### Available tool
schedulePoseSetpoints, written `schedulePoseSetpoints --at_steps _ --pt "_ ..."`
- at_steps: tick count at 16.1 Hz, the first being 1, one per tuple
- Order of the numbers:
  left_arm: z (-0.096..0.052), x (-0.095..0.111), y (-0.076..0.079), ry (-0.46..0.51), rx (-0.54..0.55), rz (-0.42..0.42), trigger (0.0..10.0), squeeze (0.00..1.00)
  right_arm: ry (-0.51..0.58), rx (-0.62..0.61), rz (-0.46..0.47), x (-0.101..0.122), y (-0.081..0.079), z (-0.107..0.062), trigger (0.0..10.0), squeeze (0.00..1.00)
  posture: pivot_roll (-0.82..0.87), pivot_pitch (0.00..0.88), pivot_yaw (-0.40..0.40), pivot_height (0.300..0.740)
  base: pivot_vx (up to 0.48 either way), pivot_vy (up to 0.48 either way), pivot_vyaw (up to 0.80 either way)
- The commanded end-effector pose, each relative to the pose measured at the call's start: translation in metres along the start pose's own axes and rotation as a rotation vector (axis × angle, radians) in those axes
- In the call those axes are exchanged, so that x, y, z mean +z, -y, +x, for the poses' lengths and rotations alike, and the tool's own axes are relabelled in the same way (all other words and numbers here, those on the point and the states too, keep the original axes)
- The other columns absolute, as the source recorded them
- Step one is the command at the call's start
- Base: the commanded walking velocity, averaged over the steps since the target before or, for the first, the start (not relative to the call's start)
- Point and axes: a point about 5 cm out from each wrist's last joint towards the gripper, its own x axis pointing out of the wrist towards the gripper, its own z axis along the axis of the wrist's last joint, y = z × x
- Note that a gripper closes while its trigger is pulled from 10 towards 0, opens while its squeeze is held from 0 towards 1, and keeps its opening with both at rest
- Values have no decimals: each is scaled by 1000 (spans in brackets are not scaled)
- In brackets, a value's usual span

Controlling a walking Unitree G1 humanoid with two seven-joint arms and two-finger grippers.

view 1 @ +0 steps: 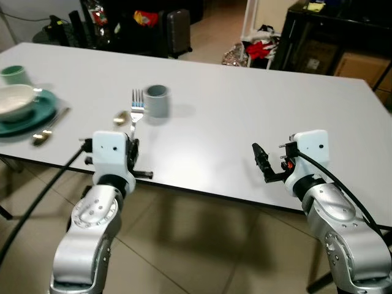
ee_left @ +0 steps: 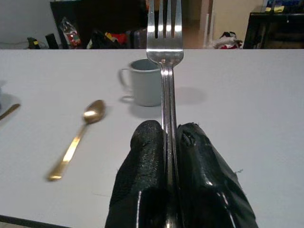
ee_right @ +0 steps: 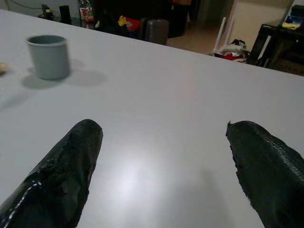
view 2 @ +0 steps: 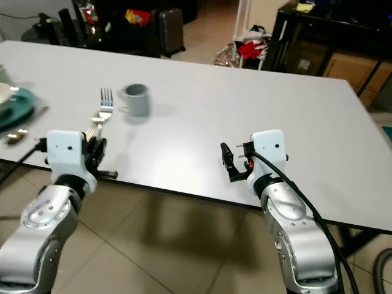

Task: Setting the table

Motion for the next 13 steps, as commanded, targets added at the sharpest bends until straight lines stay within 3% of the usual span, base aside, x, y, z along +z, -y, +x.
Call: schedulePoseSetpoints --at_steps 1,2,6,9,13 --pt "0 2 6 9 -26 -1 10000 0 -9 -19 4 0 5 -1 10000 0 -67 0 51 740 0 -398 0" --pt "1 2 6 2 -16 -32 10000 0 -9 -19 7 -1 5 -1 10000 0 -68 0 51 740 0 0 0" --pt "2 4 5 17 -47 -24 10000 0 -13 -6 31 -1 2 -1 10000 0 -67 0 54 740 0 0 -155" --pt "3 5 2 21 -48 -16 10000 0 -12 12 38 -1 -1 -1 10000 0 -66 0 57 740 310 0 -685" --pt "4 5 -7 15 -10 -7 10000 0 -11 48 25 -1 -6 -1 10000 0 -64 0 58 740 289 0 0"
